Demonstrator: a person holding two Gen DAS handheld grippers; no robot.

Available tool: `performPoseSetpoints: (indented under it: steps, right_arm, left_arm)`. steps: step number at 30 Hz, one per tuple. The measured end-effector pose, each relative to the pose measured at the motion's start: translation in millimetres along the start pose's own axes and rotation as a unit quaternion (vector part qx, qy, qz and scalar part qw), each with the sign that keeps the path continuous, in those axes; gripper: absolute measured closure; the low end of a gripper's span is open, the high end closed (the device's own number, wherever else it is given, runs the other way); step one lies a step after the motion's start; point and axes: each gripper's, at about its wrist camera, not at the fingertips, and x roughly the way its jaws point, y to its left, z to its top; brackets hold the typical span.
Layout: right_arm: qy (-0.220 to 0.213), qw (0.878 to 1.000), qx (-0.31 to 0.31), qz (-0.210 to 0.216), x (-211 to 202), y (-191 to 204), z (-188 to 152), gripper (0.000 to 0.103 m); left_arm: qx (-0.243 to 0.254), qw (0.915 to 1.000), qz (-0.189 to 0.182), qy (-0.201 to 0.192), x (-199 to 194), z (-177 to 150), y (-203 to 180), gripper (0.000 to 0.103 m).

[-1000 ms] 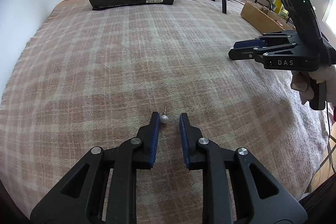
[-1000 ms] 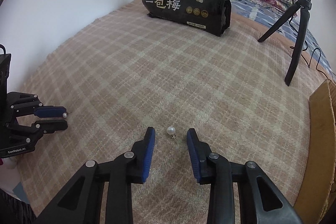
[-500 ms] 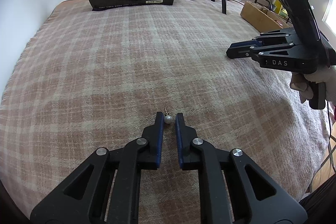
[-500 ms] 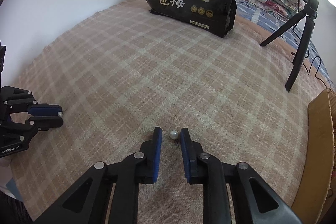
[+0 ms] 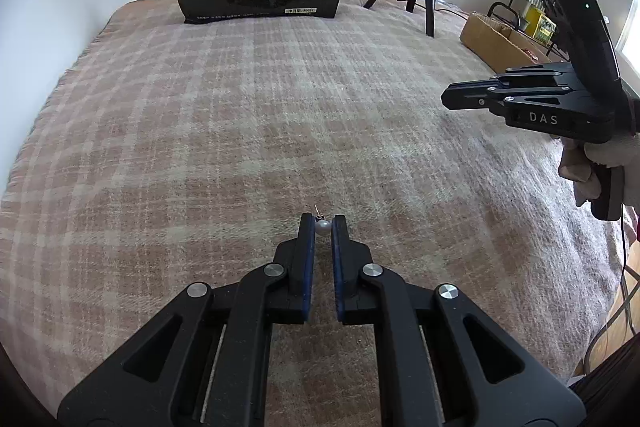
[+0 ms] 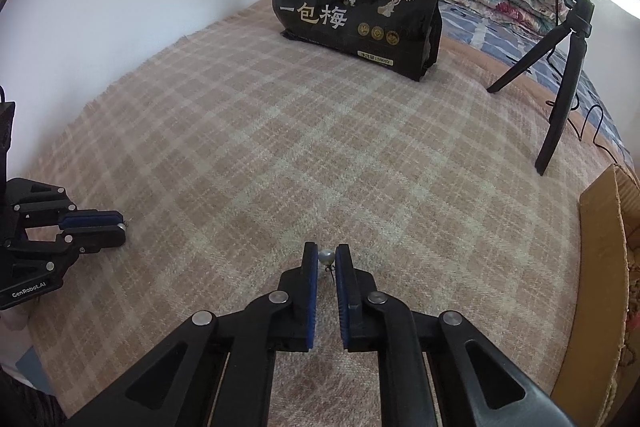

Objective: Organize jewelry
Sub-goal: 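Carry the pearl earring in the right tool over the box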

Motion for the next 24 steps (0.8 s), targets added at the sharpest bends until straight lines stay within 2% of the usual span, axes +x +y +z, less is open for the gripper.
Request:
performPoseSetpoints:
  steps: [13,24]
  right_arm:
    - [-0.044,0.999,0.017,-0.002,-54.2,-6.8,-7.0,0.097]
    - [-0.083,0.996,0.041,-0.019,-120.0,-25.0,-30.6,0.097]
  left_arm:
    - [-0.007,0.9997,-0.004,-0.024,-23.7,8.9,-6.9,0.097]
    - [0.011,0.9986,-0.02,-0.049,-41.1,25.0,-36.3,0.097]
